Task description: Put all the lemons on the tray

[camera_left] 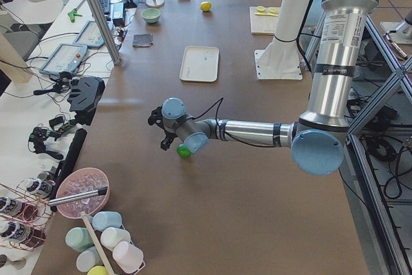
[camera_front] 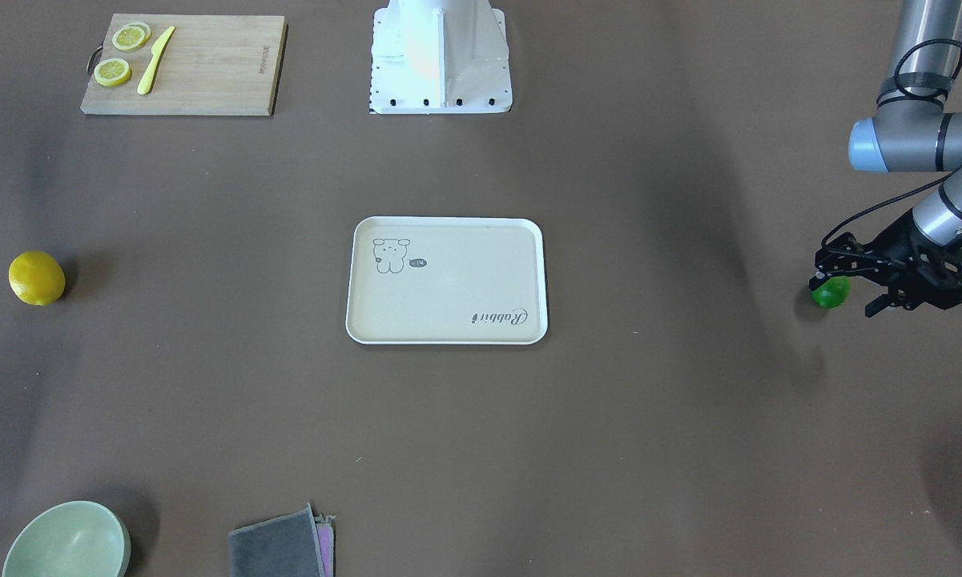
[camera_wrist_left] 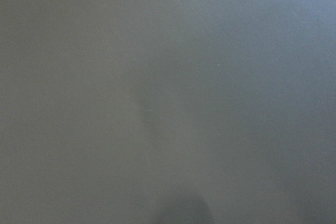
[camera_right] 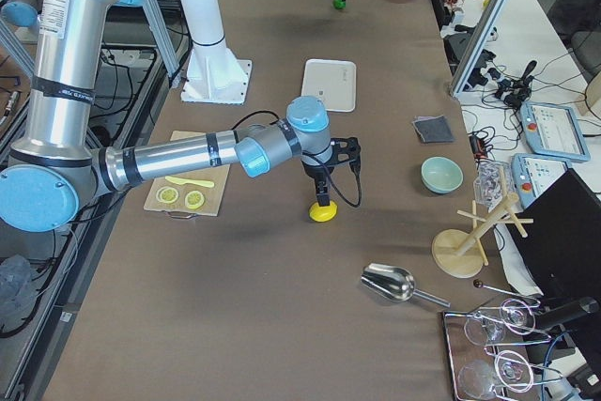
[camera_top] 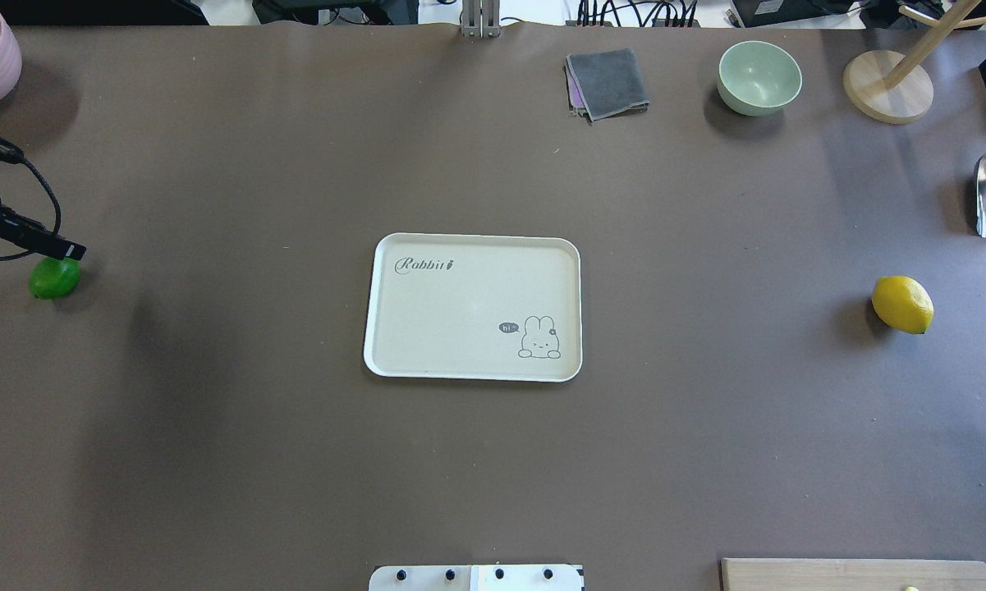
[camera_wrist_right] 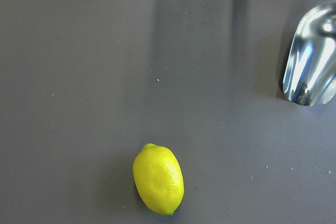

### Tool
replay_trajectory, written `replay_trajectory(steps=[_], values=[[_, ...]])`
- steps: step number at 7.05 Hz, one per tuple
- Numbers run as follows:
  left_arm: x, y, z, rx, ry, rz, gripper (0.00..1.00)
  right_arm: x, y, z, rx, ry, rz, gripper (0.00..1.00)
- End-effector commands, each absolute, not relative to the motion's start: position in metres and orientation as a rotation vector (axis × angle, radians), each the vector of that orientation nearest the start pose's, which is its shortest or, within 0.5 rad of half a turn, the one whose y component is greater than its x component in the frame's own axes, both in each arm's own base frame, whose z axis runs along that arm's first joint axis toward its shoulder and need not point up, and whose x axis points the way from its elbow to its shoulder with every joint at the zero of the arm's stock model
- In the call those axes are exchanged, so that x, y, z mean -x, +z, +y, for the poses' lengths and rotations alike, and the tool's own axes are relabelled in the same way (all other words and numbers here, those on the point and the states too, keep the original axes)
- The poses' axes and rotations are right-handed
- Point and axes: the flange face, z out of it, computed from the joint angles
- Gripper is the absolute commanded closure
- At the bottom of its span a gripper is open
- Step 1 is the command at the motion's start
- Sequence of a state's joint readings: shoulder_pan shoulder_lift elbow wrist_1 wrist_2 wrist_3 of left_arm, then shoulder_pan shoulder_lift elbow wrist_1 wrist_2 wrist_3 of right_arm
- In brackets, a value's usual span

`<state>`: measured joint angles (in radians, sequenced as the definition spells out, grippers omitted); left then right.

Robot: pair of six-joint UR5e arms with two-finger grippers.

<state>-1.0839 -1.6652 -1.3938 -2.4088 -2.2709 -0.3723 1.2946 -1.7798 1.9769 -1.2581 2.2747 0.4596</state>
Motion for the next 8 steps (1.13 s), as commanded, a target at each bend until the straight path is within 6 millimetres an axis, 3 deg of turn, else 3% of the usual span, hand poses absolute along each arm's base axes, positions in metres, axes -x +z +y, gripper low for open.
replay_trajectory(steps=[1,2,3,4,5,6,8], values=[[-0.195,0.635,-0.501,-0.368,0.364,0.894,0.01,0.049,0.521,-0.422,-0.204,-0.008,-0.816,0.00],[-0.194,0.639,-0.499,-0.378,0.361,0.882,0.02,0.048,0.522,-0.422,-0.205,-0.007,-0.814,0.00],[-0.195,0.640,-0.492,-0.389,0.374,0.892,0.08,0.048,0.522,-0.421,-0.205,-0.008,-0.814,0.00],[-0.199,0.647,-0.480,-0.400,0.394,0.903,0.30,0.048,0.522,-0.421,-0.206,-0.010,-0.814,0.00],[-0.199,0.648,-0.478,-0.403,0.397,0.905,0.37,0.048,0.522,-0.421,-0.206,-0.010,-0.814,0.00],[-0.204,0.645,-0.477,-0.403,0.407,0.910,0.38,0.048,0.522,-0.421,-0.207,-0.011,-0.813,0.00],[-0.208,0.615,-0.481,-0.446,0.425,0.945,1.00,0.048,0.522,-0.421,-0.206,-0.012,-0.815,0.00]])
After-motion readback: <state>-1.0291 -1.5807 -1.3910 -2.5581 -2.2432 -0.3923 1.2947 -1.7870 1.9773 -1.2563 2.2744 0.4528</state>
